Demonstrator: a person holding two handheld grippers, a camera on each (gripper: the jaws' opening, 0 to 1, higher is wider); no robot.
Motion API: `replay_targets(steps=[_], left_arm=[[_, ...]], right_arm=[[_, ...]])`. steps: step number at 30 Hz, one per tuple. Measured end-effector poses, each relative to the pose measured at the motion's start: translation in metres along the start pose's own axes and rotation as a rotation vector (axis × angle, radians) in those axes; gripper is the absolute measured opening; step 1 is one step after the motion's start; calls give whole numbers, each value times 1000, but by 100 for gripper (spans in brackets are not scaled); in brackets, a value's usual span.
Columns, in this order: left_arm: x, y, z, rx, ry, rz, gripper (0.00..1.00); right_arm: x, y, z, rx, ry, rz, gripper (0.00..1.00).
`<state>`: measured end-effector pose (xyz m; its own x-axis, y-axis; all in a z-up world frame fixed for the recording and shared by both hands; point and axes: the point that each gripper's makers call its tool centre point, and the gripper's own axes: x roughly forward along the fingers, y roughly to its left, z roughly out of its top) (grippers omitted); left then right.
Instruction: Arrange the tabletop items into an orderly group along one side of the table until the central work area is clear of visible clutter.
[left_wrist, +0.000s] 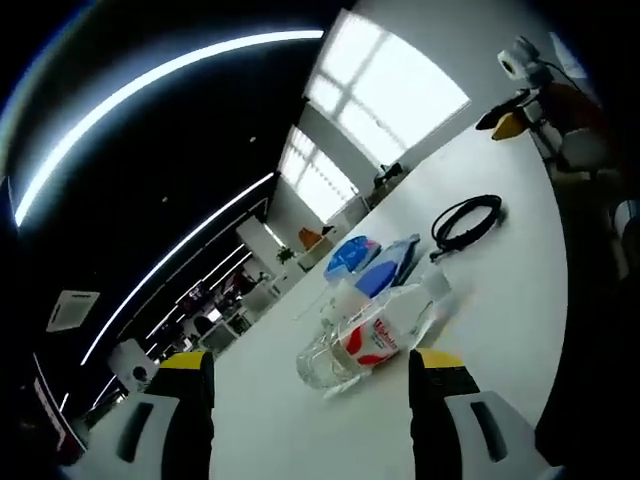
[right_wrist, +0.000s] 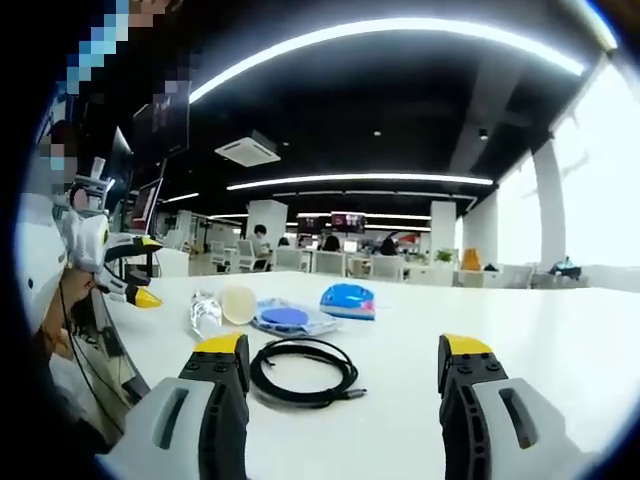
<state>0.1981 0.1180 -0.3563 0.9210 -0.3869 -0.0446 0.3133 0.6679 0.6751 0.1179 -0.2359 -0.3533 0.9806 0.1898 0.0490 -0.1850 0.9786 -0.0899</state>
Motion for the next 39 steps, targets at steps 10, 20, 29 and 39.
replay_targets(steps=[10,20,29,39], left_arm=[[14,-28,21,117,-55,-71,79],[26,-48,28,203,-65,-114,78],[36,-59,28,231,-49,-142,78],[46,-70,34,238,-69,-162,78]], right_arm=[[-7,-8,-8,33,8,-26,74],[-11,-12,-10,53,6,-35,74],[-12,-11,-12,72,5,-34,74],[-18,-20,-12,84,1,-64,74]])
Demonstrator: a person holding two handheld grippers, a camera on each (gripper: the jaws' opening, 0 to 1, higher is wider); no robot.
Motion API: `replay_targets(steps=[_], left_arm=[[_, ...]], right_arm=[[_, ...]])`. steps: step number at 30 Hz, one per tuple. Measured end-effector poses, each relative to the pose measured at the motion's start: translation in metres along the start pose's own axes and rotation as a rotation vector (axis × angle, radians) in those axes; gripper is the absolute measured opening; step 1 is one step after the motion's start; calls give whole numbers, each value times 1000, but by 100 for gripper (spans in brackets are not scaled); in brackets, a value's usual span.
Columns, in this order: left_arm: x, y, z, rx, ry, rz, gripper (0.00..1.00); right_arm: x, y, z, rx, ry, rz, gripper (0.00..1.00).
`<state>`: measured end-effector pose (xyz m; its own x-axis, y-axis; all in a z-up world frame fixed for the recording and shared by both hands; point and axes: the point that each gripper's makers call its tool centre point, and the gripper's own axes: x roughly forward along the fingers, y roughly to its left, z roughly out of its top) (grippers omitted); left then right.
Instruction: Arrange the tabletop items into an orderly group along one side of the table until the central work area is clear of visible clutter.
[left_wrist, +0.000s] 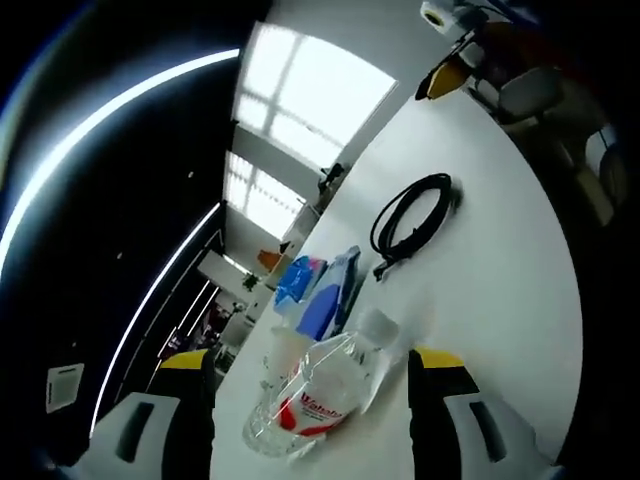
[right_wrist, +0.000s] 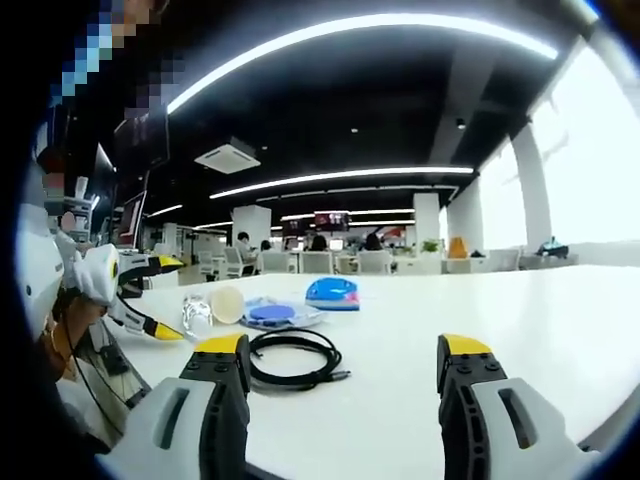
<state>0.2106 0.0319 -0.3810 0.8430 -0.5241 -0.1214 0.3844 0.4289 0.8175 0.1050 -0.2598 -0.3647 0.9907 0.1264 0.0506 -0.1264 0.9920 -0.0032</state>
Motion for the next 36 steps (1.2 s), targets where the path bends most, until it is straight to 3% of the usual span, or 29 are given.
replay_targets(steps=[16,27,31,36], left_arm=[[17,-6,2,80,4,-14,75],[24,-9,7,212,6,-6,71],[26,-13,8,243,-13,-60,66],[27,-15,12,309,-26,-75,66]], right_arm=[[-2,-4,0,-6,5,-15,73],[-3,-10,1,-2,3,-33,73],[-1,-9,0,-3,9,-26,73],[0,-9,-4,-1,19,-24,73]])
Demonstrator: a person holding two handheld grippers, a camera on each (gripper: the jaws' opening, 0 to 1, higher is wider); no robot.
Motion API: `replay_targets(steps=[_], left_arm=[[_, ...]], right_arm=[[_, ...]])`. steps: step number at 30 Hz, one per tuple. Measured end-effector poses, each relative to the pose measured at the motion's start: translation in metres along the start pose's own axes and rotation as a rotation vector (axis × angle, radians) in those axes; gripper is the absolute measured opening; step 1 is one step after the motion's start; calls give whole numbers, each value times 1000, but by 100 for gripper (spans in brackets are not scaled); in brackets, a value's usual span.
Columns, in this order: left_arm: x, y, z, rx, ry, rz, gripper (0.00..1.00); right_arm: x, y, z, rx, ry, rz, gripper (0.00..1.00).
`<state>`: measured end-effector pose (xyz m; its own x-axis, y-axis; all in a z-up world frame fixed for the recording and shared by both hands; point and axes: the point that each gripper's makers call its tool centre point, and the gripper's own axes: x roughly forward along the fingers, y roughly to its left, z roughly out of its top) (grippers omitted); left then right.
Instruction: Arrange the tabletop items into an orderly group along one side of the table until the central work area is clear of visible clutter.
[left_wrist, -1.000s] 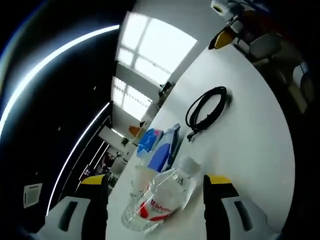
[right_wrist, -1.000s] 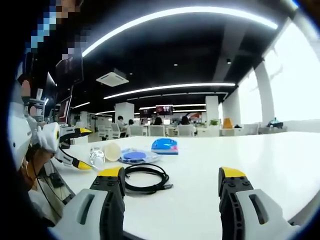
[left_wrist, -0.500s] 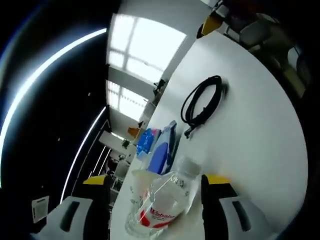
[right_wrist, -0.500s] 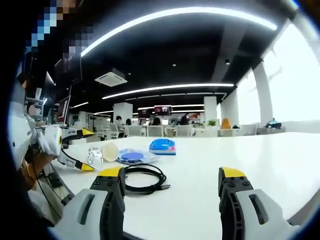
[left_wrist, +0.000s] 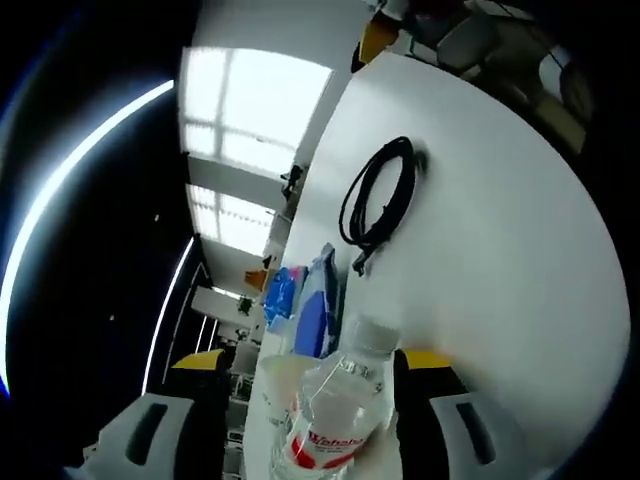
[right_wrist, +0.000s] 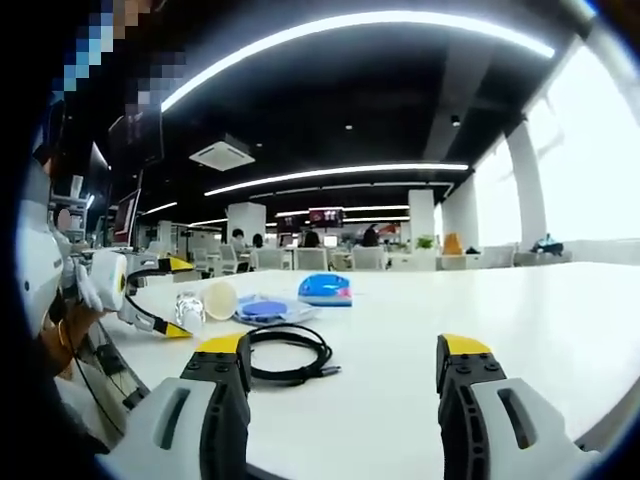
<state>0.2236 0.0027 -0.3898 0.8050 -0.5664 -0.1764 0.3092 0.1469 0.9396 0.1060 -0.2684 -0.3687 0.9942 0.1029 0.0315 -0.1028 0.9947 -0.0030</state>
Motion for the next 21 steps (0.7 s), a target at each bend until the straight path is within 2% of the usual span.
replay_targets(steps=[4,10,15,18,21], left_arm=[[3,0,4,45,-9,-9,66],[6,-1,5,71,-9,-20,65],[6,-9,6,116,-17,-47,58],[7,-17,7,157,-22,-83,49],[8,-18,9,175,-21,-82,47]], right_arm=[[0,-1,-1,8,1,-3,73],[0,-3,-4,9,9,-11,73],[-1,-7,-5,22,7,-24,73],[-1,-7,-6,29,9,-26,73],[-1,-7,-8,33,11,-26,73]])
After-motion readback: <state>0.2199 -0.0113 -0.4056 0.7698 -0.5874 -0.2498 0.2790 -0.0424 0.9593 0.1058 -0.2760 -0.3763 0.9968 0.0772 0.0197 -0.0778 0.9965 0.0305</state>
